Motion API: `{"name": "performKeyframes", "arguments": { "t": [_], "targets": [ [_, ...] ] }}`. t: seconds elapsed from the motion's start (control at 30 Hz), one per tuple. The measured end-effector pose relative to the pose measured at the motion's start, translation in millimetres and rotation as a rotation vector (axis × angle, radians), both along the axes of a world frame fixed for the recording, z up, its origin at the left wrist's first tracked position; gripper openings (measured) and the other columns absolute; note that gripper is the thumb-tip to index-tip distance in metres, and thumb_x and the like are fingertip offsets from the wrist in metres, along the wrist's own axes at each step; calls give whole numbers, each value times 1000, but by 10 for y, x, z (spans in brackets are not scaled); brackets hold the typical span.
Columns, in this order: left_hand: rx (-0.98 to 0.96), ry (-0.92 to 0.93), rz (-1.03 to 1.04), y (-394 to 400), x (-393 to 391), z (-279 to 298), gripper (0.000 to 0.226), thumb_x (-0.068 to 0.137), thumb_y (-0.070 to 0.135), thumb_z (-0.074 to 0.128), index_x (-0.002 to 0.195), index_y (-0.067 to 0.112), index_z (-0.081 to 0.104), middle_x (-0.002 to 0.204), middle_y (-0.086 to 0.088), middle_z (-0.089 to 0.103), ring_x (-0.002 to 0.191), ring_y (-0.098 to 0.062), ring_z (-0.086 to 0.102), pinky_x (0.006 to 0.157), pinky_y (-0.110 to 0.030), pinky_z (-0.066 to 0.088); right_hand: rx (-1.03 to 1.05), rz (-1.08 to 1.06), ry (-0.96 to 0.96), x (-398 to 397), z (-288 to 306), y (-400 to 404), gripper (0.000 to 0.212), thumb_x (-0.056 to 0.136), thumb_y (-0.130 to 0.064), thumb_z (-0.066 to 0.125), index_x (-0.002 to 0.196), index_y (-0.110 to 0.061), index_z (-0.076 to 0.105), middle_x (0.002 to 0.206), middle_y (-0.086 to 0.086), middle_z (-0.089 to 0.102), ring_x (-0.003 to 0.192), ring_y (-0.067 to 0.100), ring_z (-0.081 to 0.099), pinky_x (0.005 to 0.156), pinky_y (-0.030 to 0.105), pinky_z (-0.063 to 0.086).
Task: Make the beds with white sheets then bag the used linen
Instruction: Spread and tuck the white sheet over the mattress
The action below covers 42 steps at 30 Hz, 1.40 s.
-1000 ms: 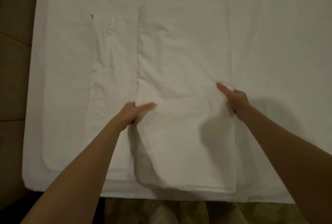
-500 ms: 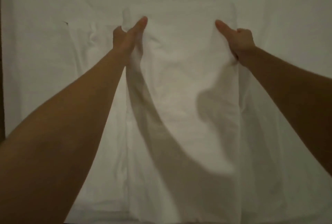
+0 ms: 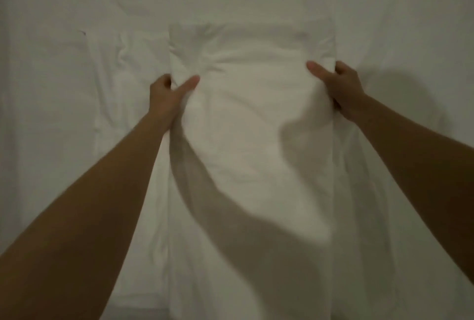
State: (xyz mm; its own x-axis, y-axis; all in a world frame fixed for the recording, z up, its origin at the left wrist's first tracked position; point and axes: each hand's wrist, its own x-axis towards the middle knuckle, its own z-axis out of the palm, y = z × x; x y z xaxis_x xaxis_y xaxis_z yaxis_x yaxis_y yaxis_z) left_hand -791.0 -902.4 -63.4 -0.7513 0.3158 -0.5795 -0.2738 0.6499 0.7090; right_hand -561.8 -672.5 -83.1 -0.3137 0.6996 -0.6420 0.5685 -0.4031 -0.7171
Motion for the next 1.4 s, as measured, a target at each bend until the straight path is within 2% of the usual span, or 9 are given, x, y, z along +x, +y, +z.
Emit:
{"name": "performKeyframes", "arguments": {
  "t": [0.2,0.37,0.57,0.7,0.83,0.93,1.03,1.2,1.4],
  "targets": [
    [-42,-172,154,-850,612,41,20,78,26,79,93,17,70,92,3,71,91,-14,67,83,-25,52,-91,14,-26,680,108,-752,22,80,-37,75,91,-19,72,79,-6,69,59,-2,61,53,16,48],
    [-16,-220,198,-1401,1003,177,52,77,6,77,125,4,57,121,-13,65,105,-23,63,99,-35,49,-192,7,-63,1116,307,-1265,30,80,-43,73,86,-14,72,86,6,71,73,16,65,67,30,51],
    [247,-538,304,-1385,1174,693,46,97,46,48,132,17,50,123,9,54,115,-7,51,106,-29,33,-96,20,63,958,1039,-1530,28,84,-29,72,107,-12,68,96,0,73,82,11,69,73,23,56],
    [257,-571,226,-1439,905,1133,70,94,62,35,152,24,28,159,9,22,145,-13,23,115,-43,18,-73,127,176,537,1721,-1834,38,85,-22,71,119,-6,65,105,4,72,91,14,71,77,24,55],
    [336,-675,162,-1650,426,1523,78,84,76,32,144,27,43,152,2,39,144,-23,28,112,-68,10,5,334,277,-266,2332,-2378,21,88,-20,68,107,-12,64,70,-11,69,55,1,63,48,18,47],
    [454,-703,89,-1935,41,1801,84,79,80,32,136,22,53,132,-4,59,128,-28,49,111,-63,23,-111,488,394,-955,2512,-2898,46,91,-23,66,132,-14,47,80,1,69,61,9,65,54,26,55],
    [395,-602,68,-2355,-349,1876,79,83,77,32,128,18,59,121,-11,67,108,-29,66,92,-46,47,-273,599,376,-1468,2407,-3369,75,94,-35,58,153,-22,14,101,3,67,90,16,65,79,33,53],
    [-63,-339,51,-3096,-815,1450,65,89,64,47,140,23,47,139,-6,53,114,-22,56,98,-38,42,-273,357,265,-1620,1641,-3661,51,96,-32,56,142,-13,42,109,4,62,83,11,58,70,21,41],
    [-283,-199,38,-3465,-808,745,104,78,66,64,154,15,14,158,-9,23,143,-32,28,114,-51,28,-135,199,-101,-1096,559,-3438,44,84,-47,67,112,-14,57,102,4,51,92,20,49,65,24,40]
  ]
}}
